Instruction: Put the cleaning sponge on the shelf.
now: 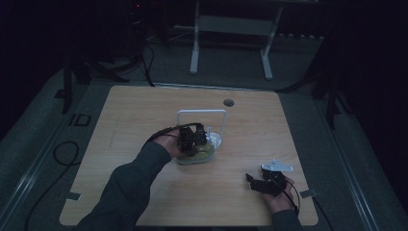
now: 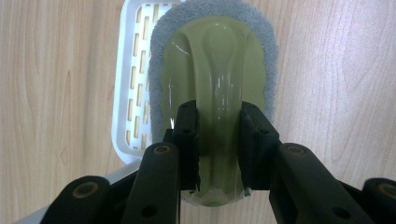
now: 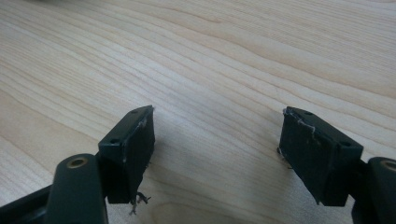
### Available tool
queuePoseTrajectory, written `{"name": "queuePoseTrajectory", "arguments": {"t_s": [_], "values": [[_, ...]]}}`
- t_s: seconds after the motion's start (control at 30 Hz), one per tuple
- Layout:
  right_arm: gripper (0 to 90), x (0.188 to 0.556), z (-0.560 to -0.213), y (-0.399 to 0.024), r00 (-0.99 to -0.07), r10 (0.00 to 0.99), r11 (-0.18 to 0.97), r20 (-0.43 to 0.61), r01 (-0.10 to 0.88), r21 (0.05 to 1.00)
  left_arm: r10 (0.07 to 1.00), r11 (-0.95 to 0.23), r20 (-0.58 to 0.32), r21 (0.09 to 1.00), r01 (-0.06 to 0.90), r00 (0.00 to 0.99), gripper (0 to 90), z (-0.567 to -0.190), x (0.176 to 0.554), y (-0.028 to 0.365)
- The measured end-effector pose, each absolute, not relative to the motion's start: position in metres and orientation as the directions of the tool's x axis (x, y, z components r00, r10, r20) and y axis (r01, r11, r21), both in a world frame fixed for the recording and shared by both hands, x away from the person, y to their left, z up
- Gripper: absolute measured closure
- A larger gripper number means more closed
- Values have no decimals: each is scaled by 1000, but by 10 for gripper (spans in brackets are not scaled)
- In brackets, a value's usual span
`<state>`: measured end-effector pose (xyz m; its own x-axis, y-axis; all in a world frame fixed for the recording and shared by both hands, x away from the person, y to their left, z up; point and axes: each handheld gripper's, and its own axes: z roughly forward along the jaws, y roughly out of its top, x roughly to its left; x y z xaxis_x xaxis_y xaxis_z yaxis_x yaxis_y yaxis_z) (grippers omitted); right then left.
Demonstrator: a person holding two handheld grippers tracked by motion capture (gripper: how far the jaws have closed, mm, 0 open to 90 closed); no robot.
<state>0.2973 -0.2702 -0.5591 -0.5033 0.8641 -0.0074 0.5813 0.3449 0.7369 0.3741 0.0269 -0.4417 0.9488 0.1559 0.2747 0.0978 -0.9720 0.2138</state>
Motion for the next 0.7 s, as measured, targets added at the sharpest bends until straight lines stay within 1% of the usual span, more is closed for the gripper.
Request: {"name": "queuePoseTrajectory", "arguments": {"t_s": [0.3, 0.7], "values": [[260, 297, -559, -270, -503, 864, 345, -7, 581, 737, 142, -974, 293, 212, 81, 946, 715, -443, 376, 23], [260, 297, -559, -270, -503, 864, 345, -8, 581, 737, 115, -977, 339, 206, 46, 934, 714, -439, 379, 17]]}}
